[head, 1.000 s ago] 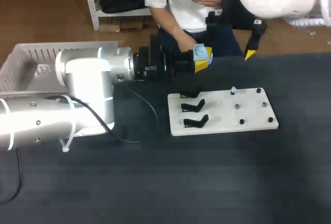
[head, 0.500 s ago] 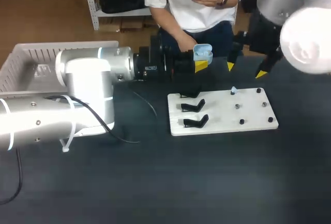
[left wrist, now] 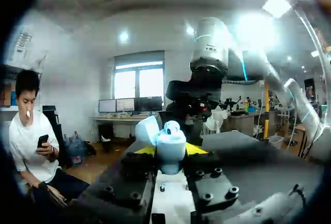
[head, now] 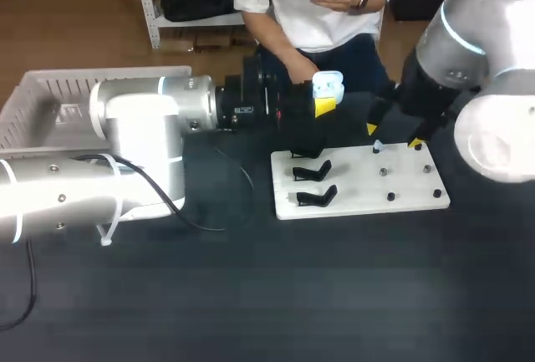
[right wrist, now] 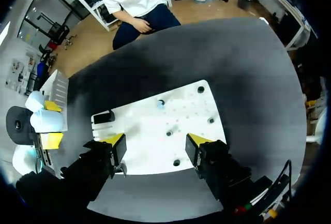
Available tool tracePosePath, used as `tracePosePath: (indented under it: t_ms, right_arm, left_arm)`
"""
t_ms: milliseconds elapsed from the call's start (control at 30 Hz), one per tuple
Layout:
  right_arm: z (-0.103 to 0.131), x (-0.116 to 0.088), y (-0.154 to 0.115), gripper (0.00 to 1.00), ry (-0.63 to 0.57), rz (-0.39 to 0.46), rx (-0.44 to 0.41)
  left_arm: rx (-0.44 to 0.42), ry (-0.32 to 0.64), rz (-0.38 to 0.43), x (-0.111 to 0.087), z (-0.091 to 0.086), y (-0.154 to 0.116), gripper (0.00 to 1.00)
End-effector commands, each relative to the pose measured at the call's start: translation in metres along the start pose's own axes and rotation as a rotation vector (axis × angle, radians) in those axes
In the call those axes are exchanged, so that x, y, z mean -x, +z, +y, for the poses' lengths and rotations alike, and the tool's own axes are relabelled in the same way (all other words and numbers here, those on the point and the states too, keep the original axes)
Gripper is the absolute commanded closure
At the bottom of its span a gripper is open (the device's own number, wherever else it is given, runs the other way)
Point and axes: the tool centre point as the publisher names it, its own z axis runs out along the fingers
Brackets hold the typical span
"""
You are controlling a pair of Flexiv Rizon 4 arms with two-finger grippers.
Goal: Pick up each earbud case from the left stands, insert the matching earbuds, close the lid, and place the case in the box.
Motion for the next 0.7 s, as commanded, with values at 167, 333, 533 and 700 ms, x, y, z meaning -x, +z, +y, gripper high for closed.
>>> tracePosePath:
  t_ms: [167, 333, 533, 700]
  right_arm:
    - [0.000, 0.009, 0.035, 0.30, 0.002, -0.019, 0.009]
    - [-0.001, 0.011, 0.045, 0.23, 0.022, -0.030, 0.020]
    - [-0.002, 0.013, 0.058, 0.32, 0.053, -0.017, 0.024]
    - [-0.004, 0.015, 0.066, 0.39, 0.067, -0.008, 0.017]
  left_arm:
    - [0.006, 0.005, -0.005, -0.001, -0.002, 0.000, 1.00]
    - [0.006, 0.005, -0.005, -0.001, -0.002, 0.000, 1.00]
    - [0.006, 0.005, -0.005, -0.001, -0.002, 0.000, 1.00]
    - [0.006, 0.005, -0.005, -0.001, -0.002, 0.000, 1.00]
